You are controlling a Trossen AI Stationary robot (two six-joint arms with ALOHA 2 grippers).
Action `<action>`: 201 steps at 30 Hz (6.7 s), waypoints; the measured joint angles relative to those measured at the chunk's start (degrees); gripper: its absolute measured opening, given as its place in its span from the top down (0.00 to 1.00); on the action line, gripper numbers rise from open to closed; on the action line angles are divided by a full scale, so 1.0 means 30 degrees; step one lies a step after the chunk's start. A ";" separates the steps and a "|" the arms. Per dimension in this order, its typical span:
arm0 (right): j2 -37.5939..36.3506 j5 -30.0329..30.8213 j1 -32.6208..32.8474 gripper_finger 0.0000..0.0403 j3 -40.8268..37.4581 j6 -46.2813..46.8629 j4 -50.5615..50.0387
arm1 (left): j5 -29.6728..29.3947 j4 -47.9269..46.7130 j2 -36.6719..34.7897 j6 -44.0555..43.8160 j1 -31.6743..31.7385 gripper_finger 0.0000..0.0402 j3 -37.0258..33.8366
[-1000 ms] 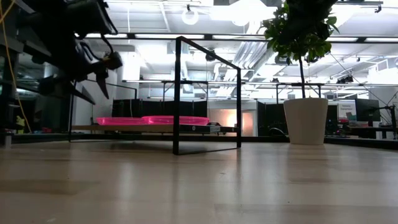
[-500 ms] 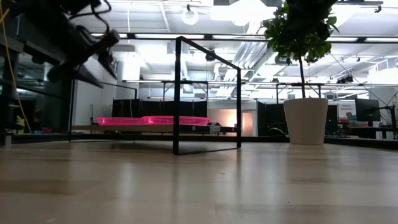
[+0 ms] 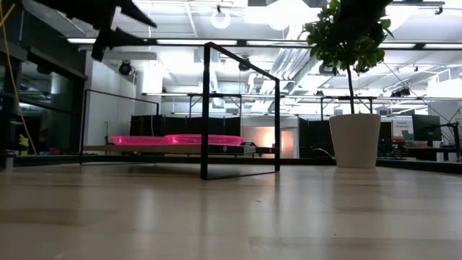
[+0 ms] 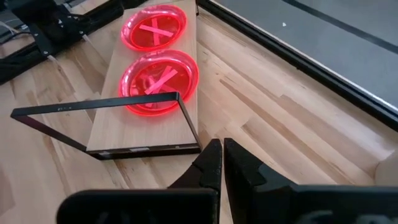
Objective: Place and stack plates onto a shelf
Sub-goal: Return to Home Position
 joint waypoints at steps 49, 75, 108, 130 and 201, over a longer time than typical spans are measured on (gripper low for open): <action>-0.1583 -0.0504 0.0000 1.00 0.0000 -0.0606 -0.0025 | 0.4605 0.7254 0.0493 0.5553 -0.0029 1.00 -0.0007; -0.1583 -0.0752 0.0000 1.00 0.0000 -0.0628 0.0228 | 0.5932 0.6433 -0.1546 0.8248 -0.0021 1.00 -0.0007; -0.1591 -0.1940 0.0007 1.00 0.0000 -0.0924 0.0719 | 0.2531 0.1644 -0.9221 0.9908 -0.5078 1.00 -0.4294; -0.1591 -0.2381 0.0015 1.00 0.0000 -0.0096 0.0711 | 0.4632 0.5644 -1.2131 1.0189 -0.3208 1.00 -1.0201; -1.8301 -0.7142 0.1377 1.00 -1.9139 -0.6121 1.5120 | 0.7908 0.3422 -1.1958 0.9887 -0.0743 1.00 -1.0287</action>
